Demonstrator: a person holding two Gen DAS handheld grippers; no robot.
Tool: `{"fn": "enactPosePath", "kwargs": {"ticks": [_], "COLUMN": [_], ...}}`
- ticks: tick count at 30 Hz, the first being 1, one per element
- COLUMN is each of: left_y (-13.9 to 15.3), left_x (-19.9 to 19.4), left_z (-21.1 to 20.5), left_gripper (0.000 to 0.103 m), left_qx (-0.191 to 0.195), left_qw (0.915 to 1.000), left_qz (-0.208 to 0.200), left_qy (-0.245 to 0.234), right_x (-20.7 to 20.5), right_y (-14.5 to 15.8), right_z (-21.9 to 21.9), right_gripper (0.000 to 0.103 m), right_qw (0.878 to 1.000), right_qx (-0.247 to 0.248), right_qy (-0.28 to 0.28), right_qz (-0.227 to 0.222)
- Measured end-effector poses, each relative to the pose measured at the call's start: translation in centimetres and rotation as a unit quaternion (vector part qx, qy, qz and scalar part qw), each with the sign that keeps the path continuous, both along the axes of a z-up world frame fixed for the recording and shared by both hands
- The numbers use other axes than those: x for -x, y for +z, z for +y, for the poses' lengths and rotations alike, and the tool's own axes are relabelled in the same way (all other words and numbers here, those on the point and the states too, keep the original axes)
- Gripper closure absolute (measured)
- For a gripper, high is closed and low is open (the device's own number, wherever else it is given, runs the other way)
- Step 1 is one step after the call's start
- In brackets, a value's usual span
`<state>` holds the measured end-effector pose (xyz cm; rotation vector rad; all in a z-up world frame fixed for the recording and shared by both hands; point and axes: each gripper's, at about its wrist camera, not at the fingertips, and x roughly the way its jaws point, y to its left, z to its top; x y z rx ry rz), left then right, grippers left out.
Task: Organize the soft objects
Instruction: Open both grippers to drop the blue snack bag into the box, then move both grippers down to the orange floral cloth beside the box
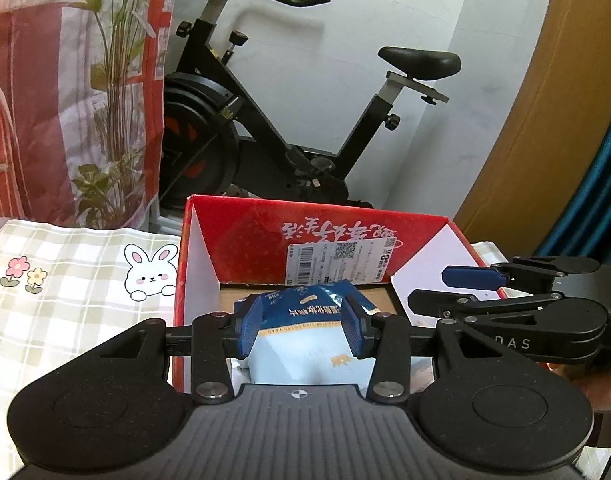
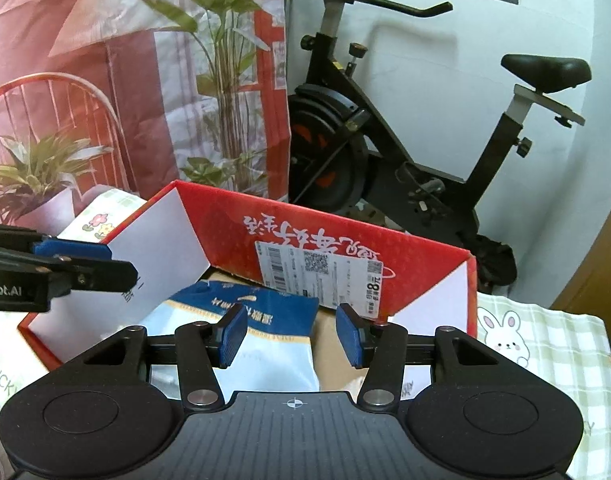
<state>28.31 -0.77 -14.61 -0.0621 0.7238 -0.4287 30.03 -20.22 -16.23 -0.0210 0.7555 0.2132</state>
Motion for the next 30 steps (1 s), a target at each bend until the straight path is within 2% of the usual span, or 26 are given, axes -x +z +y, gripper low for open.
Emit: {"fn": "enactPosePath", "kwargs": {"ticks": [12,20,30], "left_y": [-0.3,-0.2,-1.7], "left_x": [4.7,8.2,12.1], "left_z": [1.2,2.5,3.0], "left_gripper": [0.056,0.056,0.056], "left_qx": [-0.016,-0.012,0.003], "left_qw": [0.9998,0.9997,0.9989], "left_qz": [0.010,0.017,0.041], "left_qy": [-0.009,-0.010,-0.024], "right_x": [4.6,8.4,13.0], "right_y": [0.8,1.6,0.8], "right_z": [-0.5,-0.2,0.6], "right_gripper": [0.056,0.056,0.056], "right_qw": [1.000,1.000,0.998], "right_qx": [-0.004,-0.016,-0.063], "right_qy": [-0.010,-0.005,0.013], "right_qz": [-0.005,-0.013,0.001]}}
